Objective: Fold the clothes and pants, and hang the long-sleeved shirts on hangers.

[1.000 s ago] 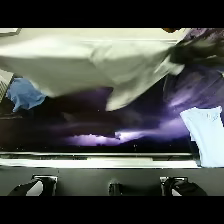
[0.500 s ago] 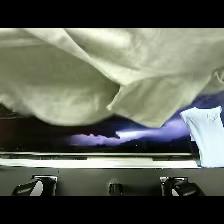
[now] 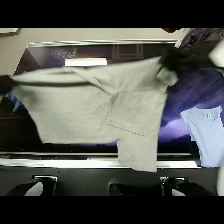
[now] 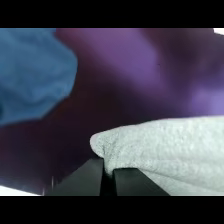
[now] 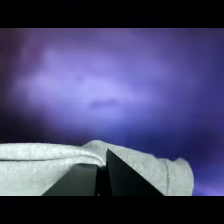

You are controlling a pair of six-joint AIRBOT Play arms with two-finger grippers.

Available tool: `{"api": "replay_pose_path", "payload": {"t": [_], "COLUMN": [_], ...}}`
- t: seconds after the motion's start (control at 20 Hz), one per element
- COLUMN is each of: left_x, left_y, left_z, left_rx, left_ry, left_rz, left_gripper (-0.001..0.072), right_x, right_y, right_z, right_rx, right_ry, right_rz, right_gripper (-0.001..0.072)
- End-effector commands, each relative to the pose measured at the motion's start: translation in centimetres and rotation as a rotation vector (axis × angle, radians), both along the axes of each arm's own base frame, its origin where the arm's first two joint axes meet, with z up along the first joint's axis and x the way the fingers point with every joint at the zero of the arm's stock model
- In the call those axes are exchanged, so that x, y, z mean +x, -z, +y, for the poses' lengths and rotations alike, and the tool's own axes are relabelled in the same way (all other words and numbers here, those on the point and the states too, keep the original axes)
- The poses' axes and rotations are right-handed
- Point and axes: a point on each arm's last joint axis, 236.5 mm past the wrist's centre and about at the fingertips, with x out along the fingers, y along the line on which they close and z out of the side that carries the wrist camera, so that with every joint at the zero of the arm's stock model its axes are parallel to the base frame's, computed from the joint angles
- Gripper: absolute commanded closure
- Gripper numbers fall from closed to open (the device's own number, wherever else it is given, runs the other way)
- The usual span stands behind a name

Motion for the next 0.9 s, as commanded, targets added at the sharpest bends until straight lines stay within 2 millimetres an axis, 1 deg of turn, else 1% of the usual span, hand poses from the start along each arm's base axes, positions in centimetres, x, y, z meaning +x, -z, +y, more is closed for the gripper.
{"api": "replay_pose_path", "payload": {"t": [0.0, 0.05, 0.1, 0.15, 0.2, 0.25, 0.3, 0.35, 0.4, 0.45, 0.5, 0.55, 0.6, 0.65, 0.75, 0.8, 0.85], "left_x": [4.1, 5.0, 5.5, 5.8, 6.0, 6.2, 6.4, 6.6, 6.7, 6.6, 6.6, 6.4, 6.0, 5.3, 3.2, 1.9, 0.7], "left_y": [13.3, 16.4, 19.0, 21.0, 22.5, 23.3, 23.6, 23.4, 23.0, 22.3, 21.3, 20.0, 18.5, 16.8, 13.7, 12.4, 11.6], "left_z": [-0.6, -0.7, -0.8, -0.9, -1.0, -1.1, -1.0, -1.0, -0.8, -0.6, -0.1, 0.5, 1.5, 2.8, 5.5, 6.6, 7.5], "left_rx": [-0.035, -0.044, -0.054, -0.067, -0.081, -0.094, -0.105, -0.110, -0.112, -0.112, -0.112, -0.111, -0.103, -0.088, -0.072, -0.071, -0.071], "left_ry": [0.041, 0.041, 0.040, 0.035, 0.023, 0.007, -0.009, -0.020, -0.024, -0.025, -0.028, -0.035, -0.047, -0.067, -0.113, -0.132, -0.150], "left_rz": [0.227, 0.270, 0.314, 0.355, 0.383, 0.397, 0.402, 0.398, 0.393, 0.394, 0.396, 0.397, 0.394, 0.384, 0.369, 0.367, 0.365], "left_gripper": [0.0692, 0.0692, 0.0692, 0.0692, 0.0692, 0.0691, 0.0687, 0.0643, 0.0472, 0.0257, 0.0092, 0.0086, 0.0086, 0.0087, 0.0087, 0.0086, 0.0087], "right_x": [4.4, 5.6, 6.6, 7.1, 7.3, 7.5, 7.5, 7.4, 7.3, 6.9, 6.7, 6.3, 6.0, 5.6, 4.6, 3.6, 3.0], "right_y": [15.6, 19.2, 22.3, 24.7, 26.6, 28.1, 28.9, 29.2, 29.1, 28.6, 27.6, 26.3, 24.7, 22.7, 19.4, 18.4, 17.8], "right_z": [2.4, 2.8, 3.2, 3.7, 4.2, 4.8, 5.2, 5.6, 5.7, 5.7, 5.1, 4.5, 3.3, 1.2, -4.1, -6.7, -8.4], "right_rx": [0.023, 0.031, 0.045, 0.066, 0.096, 0.126, 0.146, 0.165, 0.170, 0.166, 0.148, 0.145, 0.143, 0.133, 0.105, 0.113, 0.183], "right_ry": [0.016, 0.032, 0.049, 0.065, 0.081, 0.098, 0.102, 0.102, 0.101, 0.093, 0.068, 0.033, 0.001, -0.019, -0.048, -0.055, -0.039], "right_rz": [0.329, 0.369, 0.398, 0.424, 0.450, 0.473, 0.488, 0.499, 0.503, 0.513, 0.515, 0.513, 0.505, 0.489, 0.459, 0.459, 0.449], "right_gripper": [0.0683, 0.0683, 0.0683, 0.0683, 0.0682, 0.0682, 0.0677, 0.0632, 0.0539, 0.0416, 0.0341, 0.0307, 0.0230, 0.0216, 0.0218, 0.0221, 0.0222]}}
